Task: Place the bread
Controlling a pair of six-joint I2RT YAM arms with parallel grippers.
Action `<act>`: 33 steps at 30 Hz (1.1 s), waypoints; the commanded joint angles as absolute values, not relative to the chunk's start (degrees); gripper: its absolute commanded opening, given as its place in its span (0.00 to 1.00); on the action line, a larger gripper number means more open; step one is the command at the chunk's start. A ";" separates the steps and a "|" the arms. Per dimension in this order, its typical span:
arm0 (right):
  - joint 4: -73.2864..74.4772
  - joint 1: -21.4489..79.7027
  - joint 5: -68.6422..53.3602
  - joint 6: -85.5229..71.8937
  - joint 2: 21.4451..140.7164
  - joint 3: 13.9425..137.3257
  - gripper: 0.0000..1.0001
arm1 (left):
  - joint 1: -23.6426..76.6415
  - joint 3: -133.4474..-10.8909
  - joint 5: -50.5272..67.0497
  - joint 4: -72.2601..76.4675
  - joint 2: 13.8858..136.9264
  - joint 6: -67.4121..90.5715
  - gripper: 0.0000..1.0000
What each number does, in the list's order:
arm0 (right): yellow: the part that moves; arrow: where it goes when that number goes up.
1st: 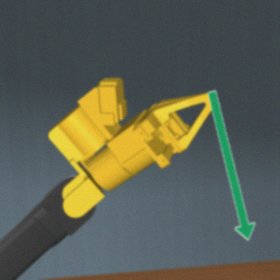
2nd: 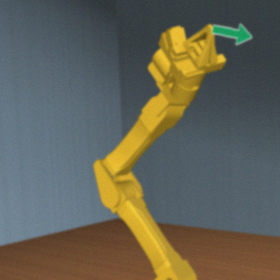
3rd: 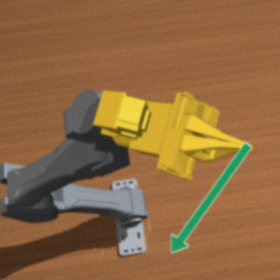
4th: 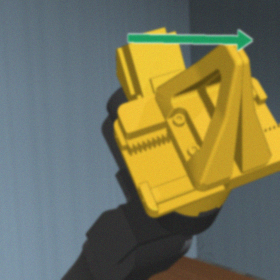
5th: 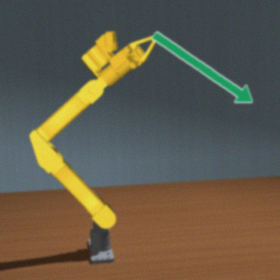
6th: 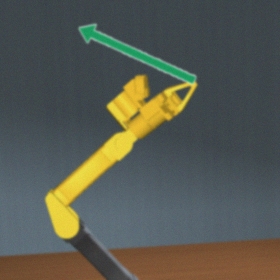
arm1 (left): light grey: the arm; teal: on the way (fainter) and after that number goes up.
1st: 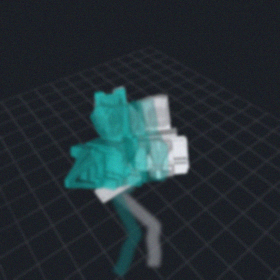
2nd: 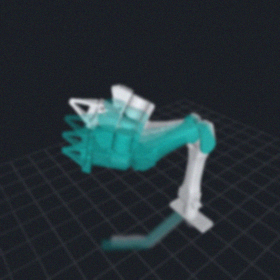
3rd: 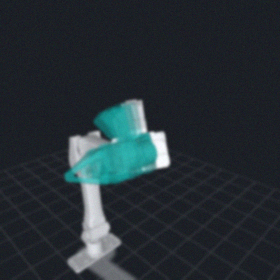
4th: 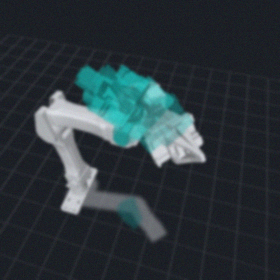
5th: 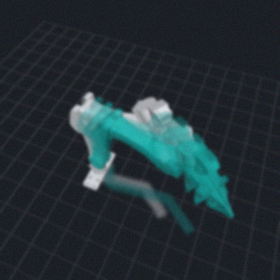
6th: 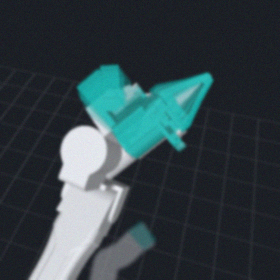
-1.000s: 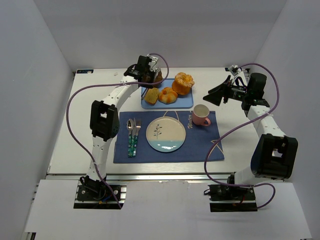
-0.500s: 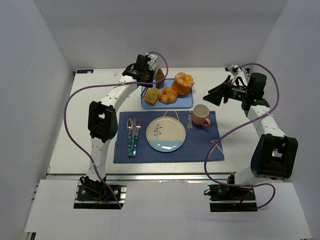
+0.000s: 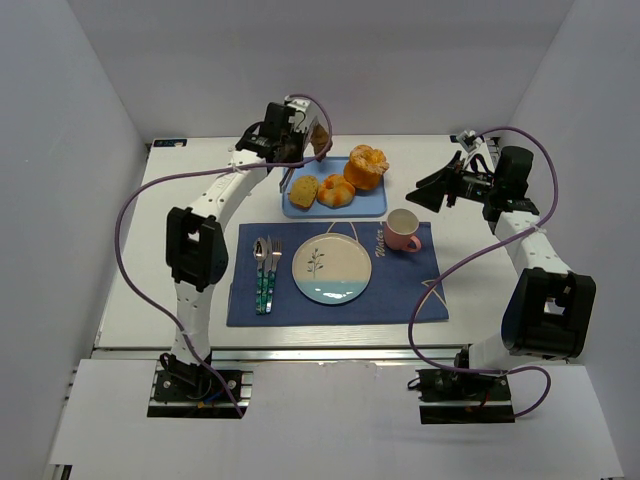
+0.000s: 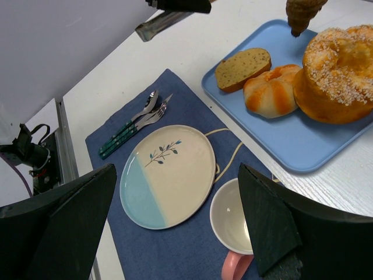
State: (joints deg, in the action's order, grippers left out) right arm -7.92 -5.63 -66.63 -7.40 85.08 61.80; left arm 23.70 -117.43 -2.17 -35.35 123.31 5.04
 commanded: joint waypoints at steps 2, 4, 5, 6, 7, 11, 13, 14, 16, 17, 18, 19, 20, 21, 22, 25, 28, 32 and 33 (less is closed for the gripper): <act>-9.76 -5.98 -68.03 -7.56 82.97 60.82 0.89 | 23.47 -116.37 -0.88 -32.43 116.64 6.15 0.00; -9.67 -5.98 -68.03 -7.47 82.97 60.65 0.89 | 23.47 -115.84 -0.70 -32.08 116.19 6.59 0.00; -9.67 -5.98 -68.11 -7.38 83.06 60.64 0.89 | 23.47 -115.49 -0.53 -31.91 115.93 6.68 0.00; -9.67 -5.98 -68.03 -7.38 82.97 60.56 0.89 | 23.47 -114.71 -0.53 -31.56 115.23 6.85 0.00; -9.58 -5.98 -68.03 -7.38 82.97 60.47 0.89 | 23.47 -114.26 -0.44 -31.38 114.88 7.03 0.00; -9.41 -5.98 -68.03 -7.12 82.97 60.47 0.89 | 23.47 -112.06 -0.09 -30.59 112.68 7.64 0.00; -9.40 -5.98 -68.03 -7.03 82.88 60.47 0.89 | 23.47 -109.53 -0.09 -29.97 110.40 7.82 0.00; -9.32 -5.98 -68.03 -7.03 82.88 60.47 0.89 | 23.47 -108.29 1.83 -29.54 109.26 7.91 0.00; -9.32 -5.98 -68.03 -6.94 82.88 60.56 0.89 | 23.47 -104.09 2.98 -27.87 105.58 8.35 0.00; -9.32 -5.98 -68.03 -6.86 82.79 60.47 0.89 | 23.47 -102.76 3.34 -27.43 104.43 8.44 0.00; -9.23 -5.98 -68.03 -6.77 82.71 60.47 0.89 | 23.47 -101.61 4.38 -26.99 103.20 8.52 0.00; -9.14 -5.98 -68.03 -6.68 82.71 60.47 0.89 | 23.47 -99.25 4.92 -26.90 100.66 8.70 0.00; -9.14 -5.98 -68.03 -6.59 82.62 60.38 0.89 | 23.47 -98.01 5.97 -26.63 99.33 8.79 0.00; -9.05 -5.98 -68.03 -6.59 82.62 60.38 0.89 | 23.47 -96.69 5.98 -26.63 98.01 8.79 0.00; -8.97 -5.98 -67.94 -6.50 82.53 60.29 0.89 | 23.47 -95.46 6.93 -26.54 96.61 8.88 0.00; -8.79 -5.98 -67.85 -6.33 82.35 60.21 0.89 | 23.47 -90.63 8.34 -27.07 91.16 8.79 0.00; -8.70 -5.89 -67.68 -5.98 82.09 60.03 0.89 | 23.47 -85.18 8.44 -27.42 85.97 8.96 0.00; -8.44 -5.80 -67.85 -5.63 81.65 59.94 0.89 | 23.47 -81.92 9.66 -28.12 83.15 8.96 0.00; -8.18 -5.80 -67.94 -5.36 81.56 59.94 0.89 | 23.47 -81.57 10.36 -28.12 82.36 9.23 0.00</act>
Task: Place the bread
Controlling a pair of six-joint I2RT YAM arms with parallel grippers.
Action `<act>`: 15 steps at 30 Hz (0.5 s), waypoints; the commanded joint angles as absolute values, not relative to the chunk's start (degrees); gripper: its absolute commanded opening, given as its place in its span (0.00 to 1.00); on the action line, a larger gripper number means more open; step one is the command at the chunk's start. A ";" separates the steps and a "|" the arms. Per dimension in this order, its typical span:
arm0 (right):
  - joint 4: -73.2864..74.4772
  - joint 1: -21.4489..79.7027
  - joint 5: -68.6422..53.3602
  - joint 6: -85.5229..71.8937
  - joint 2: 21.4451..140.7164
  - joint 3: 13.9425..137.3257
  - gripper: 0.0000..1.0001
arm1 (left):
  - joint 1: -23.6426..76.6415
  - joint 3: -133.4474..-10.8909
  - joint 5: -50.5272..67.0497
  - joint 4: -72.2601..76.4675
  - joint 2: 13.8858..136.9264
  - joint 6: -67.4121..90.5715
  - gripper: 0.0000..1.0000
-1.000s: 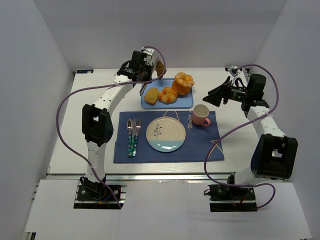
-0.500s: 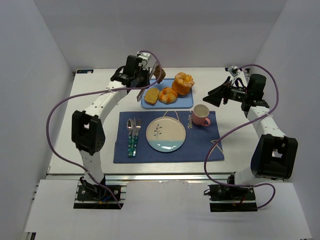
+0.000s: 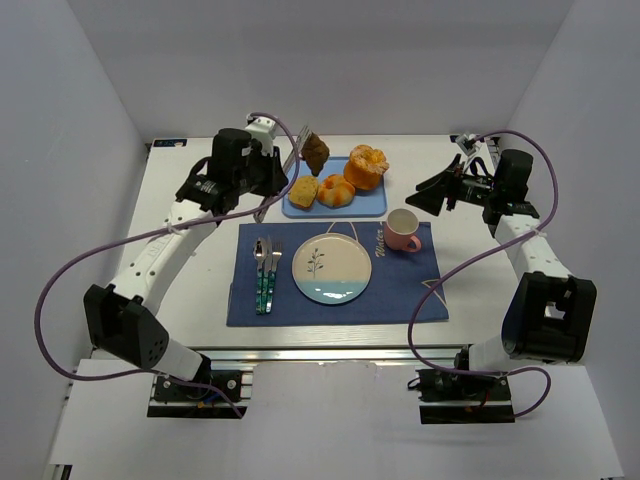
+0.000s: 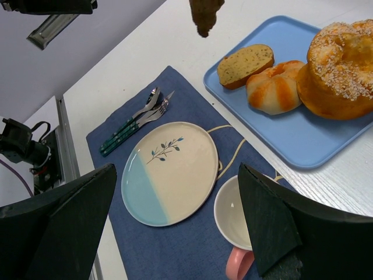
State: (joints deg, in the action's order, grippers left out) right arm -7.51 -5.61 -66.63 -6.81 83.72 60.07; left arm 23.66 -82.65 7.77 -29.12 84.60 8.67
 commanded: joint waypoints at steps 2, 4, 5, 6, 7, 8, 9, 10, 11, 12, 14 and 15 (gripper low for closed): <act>-6.34 -5.80 -67.68 -3.97 81.21 60.20 0.89 | 23.55 -81.39 11.77 -29.17 81.48 9.23 0.00; -5.63 -5.80 -67.59 -3.34 81.04 60.21 0.89 | 23.55 -79.99 12.39 -29.70 79.37 9.23 0.00; -4.93 -5.80 -67.41 -2.73 80.77 60.12 0.89 | 23.55 -79.28 13.26 -30.06 78.50 9.23 0.00; -4.75 -5.80 -67.33 -2.55 80.68 60.03 0.89 | 23.55 -78.49 13.79 -30.41 77.70 9.23 0.00; -4.57 -5.80 -67.24 -2.55 80.60 59.86 0.89 | 23.55 -77.09 14.32 -30.85 76.04 9.23 0.00; -4.31 -5.80 -67.24 -2.29 80.42 59.77 0.89 | 23.55 -76.30 14.94 -31.55 75.16 9.14 0.00; -4.05 -5.80 -67.15 -2.20 80.33 59.77 0.89 | 23.55 -75.42 16.07 -31.99 74.28 9.14 0.00; -3.87 -5.80 -67.06 -2.02 80.33 59.77 0.89 | 23.55 -73.93 16.61 -32.43 72.61 9.14 0.00; -3.78 -5.80 -67.06 -1.85 80.33 59.77 0.89 | 23.55 -73.31 17.13 -33.39 71.73 9.05 0.00; -3.34 -5.80 -67.06 -1.50 80.33 59.77 0.89 | 23.64 -72.60 18.10 -33.83 70.94 8.97 0.00; -3.08 -5.71 -67.06 -1.32 80.42 59.85 0.89 | 23.82 -70.50 19.07 -34.89 68.31 8.88 0.00; -2.90 -5.71 -67.06 -1.14 80.51 59.94 0.89 | 23.91 -69.79 19.42 -35.41 67.42 8.96 0.00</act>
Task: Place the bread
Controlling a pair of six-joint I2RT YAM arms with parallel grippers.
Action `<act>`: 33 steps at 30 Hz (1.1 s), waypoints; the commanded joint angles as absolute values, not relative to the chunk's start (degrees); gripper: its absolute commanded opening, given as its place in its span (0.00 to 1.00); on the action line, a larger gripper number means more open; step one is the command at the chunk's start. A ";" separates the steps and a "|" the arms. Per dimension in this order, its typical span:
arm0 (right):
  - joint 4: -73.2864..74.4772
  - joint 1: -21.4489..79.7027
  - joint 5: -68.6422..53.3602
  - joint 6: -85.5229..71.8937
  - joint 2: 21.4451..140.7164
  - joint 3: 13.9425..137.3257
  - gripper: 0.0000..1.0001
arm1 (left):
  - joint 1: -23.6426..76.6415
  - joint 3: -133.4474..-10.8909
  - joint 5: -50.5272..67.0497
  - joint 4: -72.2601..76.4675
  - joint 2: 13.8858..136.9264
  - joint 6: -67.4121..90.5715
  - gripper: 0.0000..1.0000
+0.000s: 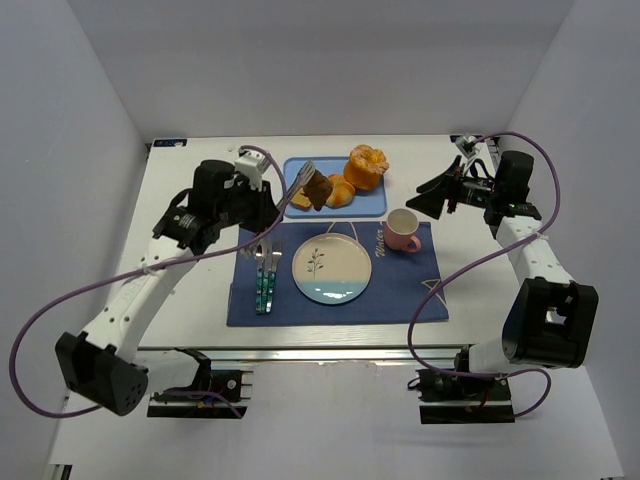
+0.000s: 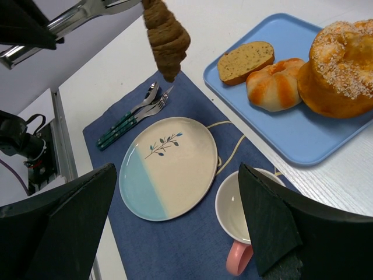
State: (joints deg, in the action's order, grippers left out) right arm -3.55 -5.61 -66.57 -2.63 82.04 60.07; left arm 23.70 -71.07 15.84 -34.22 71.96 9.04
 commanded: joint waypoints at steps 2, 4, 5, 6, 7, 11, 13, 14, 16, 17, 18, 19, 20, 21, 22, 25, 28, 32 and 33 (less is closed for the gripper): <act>-2.64 -5.71 -67.06 -1.06 80.68 60.03 0.89 | 24.43 -67.95 20.56 -37.08 65.40 8.96 0.00; -2.29 -5.71 -67.06 -0.97 80.77 60.12 0.89 | 25.05 -66.54 21.79 -38.23 64.08 9.23 0.00; -2.20 -5.63 -67.15 -0.88 80.77 60.12 0.89 | 25.31 -65.32 22.06 -39.19 62.94 9.40 0.00; -2.02 -5.63 -67.15 -0.88 80.77 60.12 0.89 | 25.92 -64.52 22.41 -39.55 62.32 9.75 0.00; -1.59 -5.62 -67.06 -0.53 80.77 60.12 0.90 | 26.28 -63.90 22.76 -39.90 61.79 9.93 0.00; -0.44 -5.54 -66.97 -0.26 80.60 60.12 0.89 | 27.51 -60.91 23.03 -41.57 60.21 10.63 0.00; -0.18 -5.54 -66.97 -0.26 80.51 60.12 0.89 | 28.21 -59.51 23.03 -41.83 60.29 10.90 0.00; -0.09 -5.54 -66.97 -0.18 80.42 60.03 0.89 | 28.47 -59.07 22.85 -42.01 60.47 10.99 0.00; -0.09 -5.45 -66.97 -0.26 80.24 59.94 0.89 | 29.18 -57.75 22.59 -41.66 60.82 11.25 0.00; -0.09 -5.45 -66.97 -0.18 79.98 59.77 0.89 | 29.44 -57.40 22.59 -41.31 61.08 11.34 0.00; -0.09 -5.45 -66.89 -0.18 79.89 59.68 0.89 | 29.88 -57.04 22.50 -41.13 61.26 11.42 0.00; -0.09 -5.45 -66.88 0.96 79.81 59.59 0.89 | 30.14 -56.34 22.41 -40.96 62.04 11.43 0.00; -0.09 -5.45 -66.80 1.40 79.72 59.42 0.89 | 30.49 -56.08 22.24 -40.87 62.31 11.43 0.00; 1.39 -5.45 -66.80 1.49 79.54 59.15 0.89 | 31.02 -55.90 21.89 -40.87 62.75 11.43 0.00; 1.41 -5.45 -66.80 1.49 79.45 59.06 0.89 | 31.29 -55.55 21.80 -40.96 63.01 11.25 0.00; 1.58 -5.45 -66.80 1.58 79.10 58.54 0.89 | 31.82 -55.46 21.36 -41.39 64.33 10.99 0.00; 1.76 -5.45 -66.88 1.58 79.01 58.10 0.89 | 31.90 -55.63 20.66 -41.48 65.39 10.90 0.00; 1.85 -5.45 -66.97 1.76 79.10 58.01 0.89 | 31.90 -56.34 18.55 -41.57 66.71 11.34 0.10; 1.76 -5.54 -66.97 1.76 79.19 58.01 0.89 | 31.90 -56.42 18.20 -41.40 67.14 11.42 0.14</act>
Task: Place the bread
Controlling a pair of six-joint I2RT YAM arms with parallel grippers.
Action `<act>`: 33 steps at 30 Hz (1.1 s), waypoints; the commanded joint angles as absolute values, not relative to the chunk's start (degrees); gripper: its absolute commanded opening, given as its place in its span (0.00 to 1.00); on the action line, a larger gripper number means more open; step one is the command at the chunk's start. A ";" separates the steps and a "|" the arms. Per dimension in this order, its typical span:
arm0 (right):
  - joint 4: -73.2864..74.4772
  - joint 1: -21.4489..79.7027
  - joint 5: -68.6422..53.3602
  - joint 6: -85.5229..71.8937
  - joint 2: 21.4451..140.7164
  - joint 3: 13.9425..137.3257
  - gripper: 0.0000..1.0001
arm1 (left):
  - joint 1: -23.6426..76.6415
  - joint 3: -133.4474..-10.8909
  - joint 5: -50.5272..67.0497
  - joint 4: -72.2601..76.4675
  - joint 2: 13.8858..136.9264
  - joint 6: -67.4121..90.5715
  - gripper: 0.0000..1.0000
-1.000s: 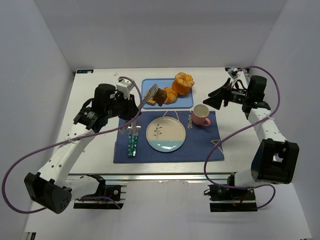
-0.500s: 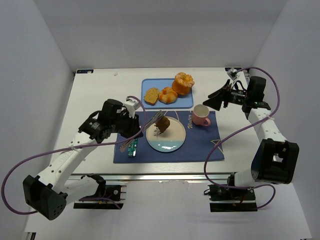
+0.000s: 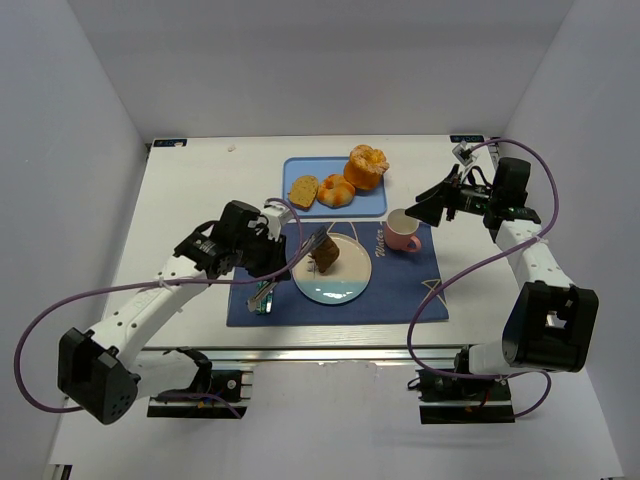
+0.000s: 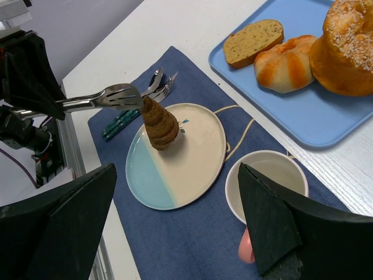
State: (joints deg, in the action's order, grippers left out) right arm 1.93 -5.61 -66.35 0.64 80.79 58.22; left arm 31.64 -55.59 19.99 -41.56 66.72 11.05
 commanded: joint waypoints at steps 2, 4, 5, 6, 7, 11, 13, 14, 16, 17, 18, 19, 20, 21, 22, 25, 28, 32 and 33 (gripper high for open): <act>1.76 -5.54 -67.06 1.76 79.28 58.10 0.89 | 31.90 -56.60 17.14 -40.96 67.67 11.60 0.18; 1.93 -5.54 -67.06 1.93 79.28 58.18 0.89 | 31.90 -56.69 16.79 -40.26 68.73 11.60 0.19; 1.93 -5.54 -67.06 1.93 79.28 58.18 0.89 | 31.90 -56.95 16.70 -39.99 69.25 11.69 0.19; 1.93 -5.54 -67.06 1.93 79.36 58.18 0.89 | 31.90 -57.39 16.70 -39.56 70.30 11.60 0.20; 1.93 -5.45 -67.06 1.93 79.28 58.10 0.89 | 31.90 -57.65 16.70 -39.29 71.01 11.60 0.20; 2.28 -5.54 -67.15 2.37 79.28 58.01 0.89 | 31.90 -59.23 15.74 -38.50 73.73 11.60 0.23; 2.81 -5.54 -67.06 2.81 79.19 57.92 0.89 | 31.90 -60.37 13.98 -38.50 75.22 11.69 0.25; 2.81 -5.54 -67.06 2.81 79.19 57.92 0.89 | 31.90 -60.73 13.97 -38.50 75.67 11.78 0.27; 3.16 -5.54 -67.15 2.99 79.19 57.92 0.89 | 31.90 -61.78 12.05 -39.02 76.46 12.04 0.28; 3.16 -5.54 -67.24 3.08 79.19 57.83 0.89 | 31.90 -62.05 11.26 -39.11 76.90 12.13 0.30; 3.25 -5.54 -67.15 3.16 79.19 57.83 0.89 | 31.90 -62.22 10.21 -39.20 76.90 12.30 0.32; 3.34 -5.54 -67.15 3.16 79.19 57.75 0.90 | 31.90 -62.23 9.67 -38.85 76.82 12.39 0.34; 3.43 -5.54 -67.15 3.16 79.19 57.74 0.89 | 31.90 -62.14 9.23 -38.67 76.56 12.65 0.36; 3.43 -5.54 -67.15 3.25 79.19 57.74 0.89 | 31.90 -62.14 9.05 -38.50 76.47 12.66 0.38; 3.43 -5.54 -67.15 3.25 79.19 57.74 0.89 | 31.90 -62.05 9.23 -38.06 76.29 12.57 0.39; 3.43 -5.54 -67.24 3.25 79.45 57.66 0.90 | 31.90 -62.05 9.84 -37.79 76.20 12.66 0.43; 3.43 -5.54 -67.32 3.25 79.45 57.74 0.89 | 31.90 -61.88 9.84 -37.79 76.29 12.66 0.46; 3.43 -5.54 -67.32 3.34 79.63 57.83 0.90 | 31.90 -61.87 8.62 -37.62 75.85 13.01 0.47; 3.43 -5.54 -67.32 3.34 79.54 57.83 0.89 | 31.90 -61.96 8.18 -37.44 75.68 13.09 0.47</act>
State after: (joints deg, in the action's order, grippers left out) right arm 3.33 -5.61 -66.37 2.17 80.77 58.19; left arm 31.66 -59.88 9.58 -38.68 77.78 12.62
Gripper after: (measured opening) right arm 0.895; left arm 0.468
